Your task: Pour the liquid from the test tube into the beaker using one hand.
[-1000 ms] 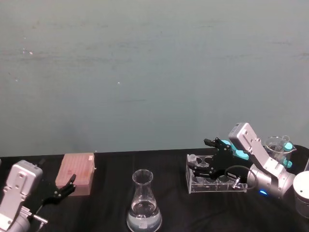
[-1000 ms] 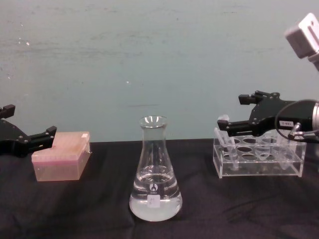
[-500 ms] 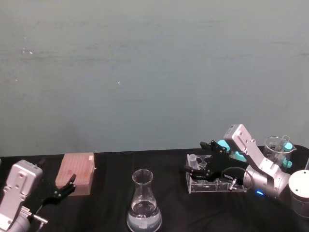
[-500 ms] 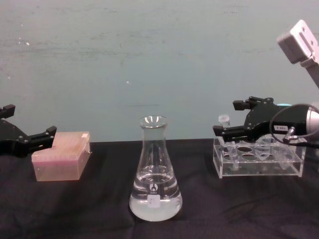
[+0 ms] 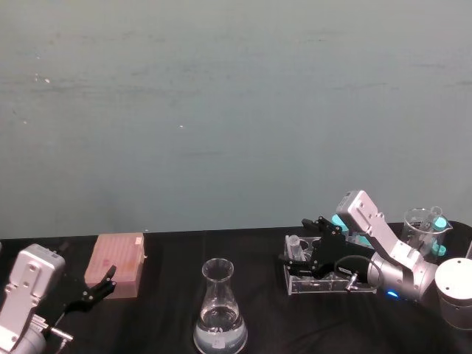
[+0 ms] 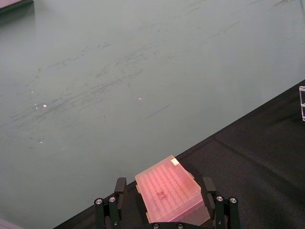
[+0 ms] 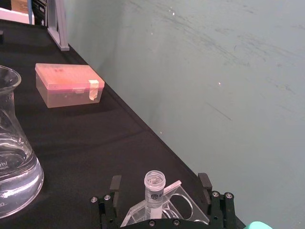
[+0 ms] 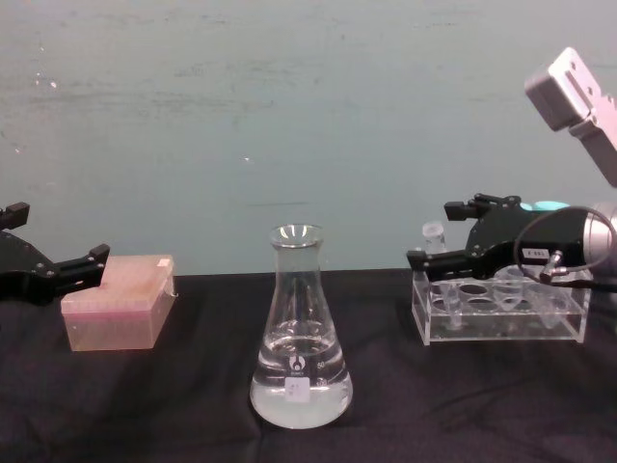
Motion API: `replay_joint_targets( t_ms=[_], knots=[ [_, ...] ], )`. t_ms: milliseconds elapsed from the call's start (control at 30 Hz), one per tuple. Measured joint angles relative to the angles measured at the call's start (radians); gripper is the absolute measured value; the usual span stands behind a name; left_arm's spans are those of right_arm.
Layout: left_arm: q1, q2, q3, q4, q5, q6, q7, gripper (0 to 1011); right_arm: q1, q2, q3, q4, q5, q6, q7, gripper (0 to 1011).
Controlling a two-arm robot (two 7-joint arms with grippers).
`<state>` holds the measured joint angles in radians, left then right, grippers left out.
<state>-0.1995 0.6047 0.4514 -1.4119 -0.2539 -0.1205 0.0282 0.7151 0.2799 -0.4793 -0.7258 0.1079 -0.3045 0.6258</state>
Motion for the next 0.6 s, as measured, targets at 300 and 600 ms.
replay_joint_targets(
  t_ms=[300, 600],
  knots=[
    [0.000, 0.000, 0.000, 0.000, 0.000, 0.000, 0.000, 1000, 0.018, -0.015, -0.002, 0.042, -0.011, -0.008, 0.005, 1003],
    [0.000, 0.000, 0.000, 0.000, 0.000, 0.000, 0.000, 1000, 0.032, -0.029, -0.002, 0.079, -0.023, -0.017, 0.006, 1003]
  ],
)
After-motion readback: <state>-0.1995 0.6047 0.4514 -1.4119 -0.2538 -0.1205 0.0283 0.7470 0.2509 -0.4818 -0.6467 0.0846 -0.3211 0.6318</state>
